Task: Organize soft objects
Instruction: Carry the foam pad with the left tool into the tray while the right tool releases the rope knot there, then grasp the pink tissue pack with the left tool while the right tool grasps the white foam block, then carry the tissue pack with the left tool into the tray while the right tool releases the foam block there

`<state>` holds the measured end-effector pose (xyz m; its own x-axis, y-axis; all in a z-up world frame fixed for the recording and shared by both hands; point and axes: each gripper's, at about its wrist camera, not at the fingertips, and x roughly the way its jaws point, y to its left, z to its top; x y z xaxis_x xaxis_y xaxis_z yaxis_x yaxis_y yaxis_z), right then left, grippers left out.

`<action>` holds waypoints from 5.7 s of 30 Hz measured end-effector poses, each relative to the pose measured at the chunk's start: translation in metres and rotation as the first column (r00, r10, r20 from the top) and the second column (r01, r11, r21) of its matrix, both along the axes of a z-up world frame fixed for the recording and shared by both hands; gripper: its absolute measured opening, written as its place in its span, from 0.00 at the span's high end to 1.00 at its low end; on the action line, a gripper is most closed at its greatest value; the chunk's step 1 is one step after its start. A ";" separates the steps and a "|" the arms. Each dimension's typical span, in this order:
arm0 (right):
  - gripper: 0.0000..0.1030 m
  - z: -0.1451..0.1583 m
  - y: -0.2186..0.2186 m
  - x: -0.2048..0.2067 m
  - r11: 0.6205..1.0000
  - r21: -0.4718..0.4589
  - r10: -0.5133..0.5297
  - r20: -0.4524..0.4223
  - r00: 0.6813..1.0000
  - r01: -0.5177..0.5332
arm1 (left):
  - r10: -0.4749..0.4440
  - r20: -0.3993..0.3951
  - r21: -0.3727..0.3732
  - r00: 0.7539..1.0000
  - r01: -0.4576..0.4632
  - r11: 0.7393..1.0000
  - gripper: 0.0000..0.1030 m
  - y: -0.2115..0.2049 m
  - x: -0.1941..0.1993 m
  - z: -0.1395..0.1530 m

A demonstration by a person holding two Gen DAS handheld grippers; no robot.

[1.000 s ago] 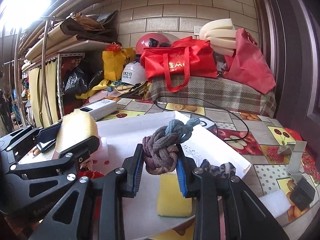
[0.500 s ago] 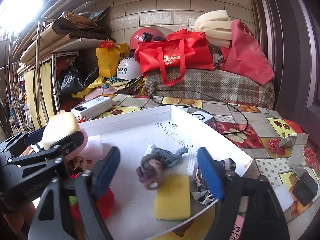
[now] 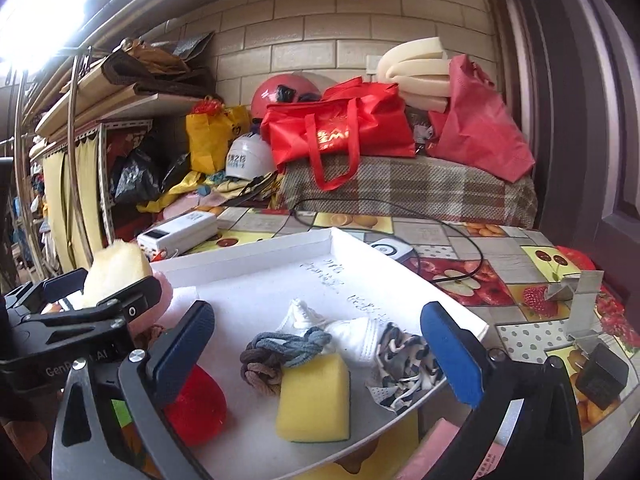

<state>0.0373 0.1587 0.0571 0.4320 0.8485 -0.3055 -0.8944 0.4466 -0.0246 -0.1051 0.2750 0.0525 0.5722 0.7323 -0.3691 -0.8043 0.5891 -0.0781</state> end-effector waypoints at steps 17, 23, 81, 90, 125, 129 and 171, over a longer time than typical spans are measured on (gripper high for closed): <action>0.00 0.000 -0.035 -0.003 0.995 0.059 -0.085 0.018 0.996 0.084 | -0.021 0.104 0.069 0.994 0.014 0.997 0.00 -0.023 -0.022 0.009; 0.00 -0.002 -0.052 0.017 0.986 0.049 -0.155 -0.076 0.985 0.159 | -0.051 0.070 0.085 0.996 0.045 0.995 0.00 -0.043 -0.022 0.008; 0.00 -0.030 -0.204 0.180 0.975 -0.016 0.160 -0.644 0.748 -0.222 | -0.813 -0.234 -0.320 0.534 0.747 0.583 0.30 -0.168 0.178 -0.033; 0.00 -0.030 -0.199 0.179 0.964 -0.010 0.200 -0.629 0.751 -0.265 | -0.794 -0.257 -0.321 0.551 0.726 0.608 0.28 -0.183 0.159 -0.034; 0.51 -0.022 -0.214 0.120 0.929 -0.253 0.213 -0.233 0.949 -0.271 | -0.562 -0.220 0.054 0.798 0.585 0.809 0.52 -0.198 0.098 -0.005; 0.51 0.005 -0.249 0.116 0.994 0.016 0.105 -0.250 0.963 -0.105 | -0.469 -0.171 0.149 0.866 0.494 0.857 0.52 -0.201 0.074 0.001; 0.51 -0.006 -0.123 -0.014 0.993 -0.003 0.117 -0.070 0.991 -0.117 | -0.171 -0.065 0.108 0.983 0.177 0.978 0.51 -0.097 -0.050 -0.002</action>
